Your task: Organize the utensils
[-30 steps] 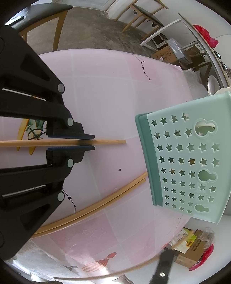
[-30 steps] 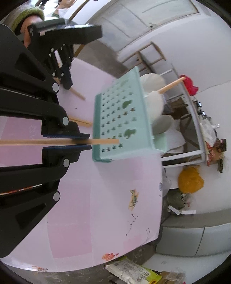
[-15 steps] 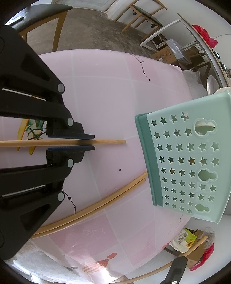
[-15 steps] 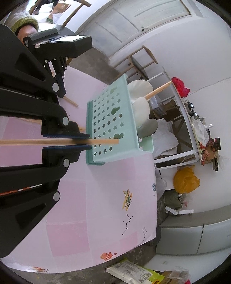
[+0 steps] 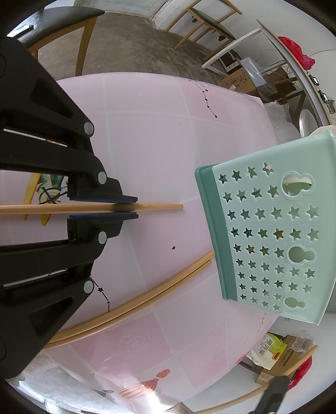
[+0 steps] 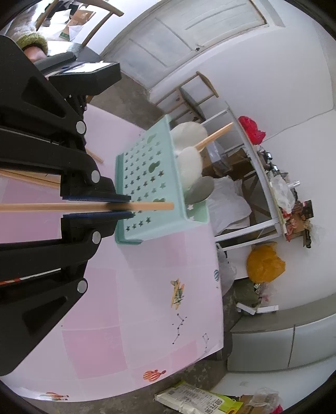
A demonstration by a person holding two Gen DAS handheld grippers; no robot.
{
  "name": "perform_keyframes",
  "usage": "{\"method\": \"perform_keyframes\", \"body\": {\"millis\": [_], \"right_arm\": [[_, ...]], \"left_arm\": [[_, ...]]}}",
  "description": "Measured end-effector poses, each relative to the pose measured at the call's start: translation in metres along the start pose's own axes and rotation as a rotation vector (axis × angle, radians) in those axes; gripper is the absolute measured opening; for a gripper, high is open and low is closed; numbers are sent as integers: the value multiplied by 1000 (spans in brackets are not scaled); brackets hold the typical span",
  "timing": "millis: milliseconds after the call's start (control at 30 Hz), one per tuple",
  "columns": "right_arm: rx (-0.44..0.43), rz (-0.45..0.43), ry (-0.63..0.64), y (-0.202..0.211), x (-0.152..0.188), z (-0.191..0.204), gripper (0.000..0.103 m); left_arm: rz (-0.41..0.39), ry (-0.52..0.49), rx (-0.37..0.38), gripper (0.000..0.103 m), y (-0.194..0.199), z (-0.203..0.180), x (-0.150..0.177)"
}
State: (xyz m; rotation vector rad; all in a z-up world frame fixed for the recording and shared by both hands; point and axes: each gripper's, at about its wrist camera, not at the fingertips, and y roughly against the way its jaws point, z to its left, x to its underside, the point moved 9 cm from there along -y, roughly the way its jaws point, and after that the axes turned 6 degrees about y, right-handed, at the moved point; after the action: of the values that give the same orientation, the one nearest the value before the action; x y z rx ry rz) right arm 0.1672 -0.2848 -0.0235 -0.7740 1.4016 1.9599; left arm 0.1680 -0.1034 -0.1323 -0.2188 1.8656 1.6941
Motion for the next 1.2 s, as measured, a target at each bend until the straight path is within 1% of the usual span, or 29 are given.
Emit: {"method": "perform_keyframes", "body": {"millis": [67,167,267,300,333,400,600,667,733,800,900,1067,1200], "right_arm": [[-10,-24,1,3,-8,1,7],[-29,-86,13,9,-30,5,7],[-50,-184,39,19,-64,12,7],[-67,-230,47,23,-80,15,7],[-78,-255,54,25,-91,18,7],[-81,-323,79,28,-121,22,7],[-115,-464,87,32,-188,26,7],[-136,-498,81,30,-203,28,7],[-118,-535,84,25,-216,27,7],[-86,-558,88,12,-224,24,7],[-46,-565,94,-11,-223,20,7],[23,-530,130,-47,-206,10,7],[29,-496,134,-57,-183,2,7]], "left_arm": [[-2,-1,-1,5,0,0,-1],[-5,-5,-3,5,1,-1,-1],[-6,-3,-2,5,1,-1,-1],[-7,-1,-1,5,1,-1,-1],[-8,0,0,5,1,-1,-1],[-11,-2,1,5,1,-1,-2],[-15,0,5,5,0,-1,-2],[-17,-1,4,5,0,-1,-2],[-20,-1,4,5,0,-1,-3],[-23,-1,4,5,-1,-1,-3],[-25,-1,6,5,-1,-1,-3],[-27,-2,8,5,-1,-1,-3],[-35,-2,8,5,-2,-2,-3]]}}
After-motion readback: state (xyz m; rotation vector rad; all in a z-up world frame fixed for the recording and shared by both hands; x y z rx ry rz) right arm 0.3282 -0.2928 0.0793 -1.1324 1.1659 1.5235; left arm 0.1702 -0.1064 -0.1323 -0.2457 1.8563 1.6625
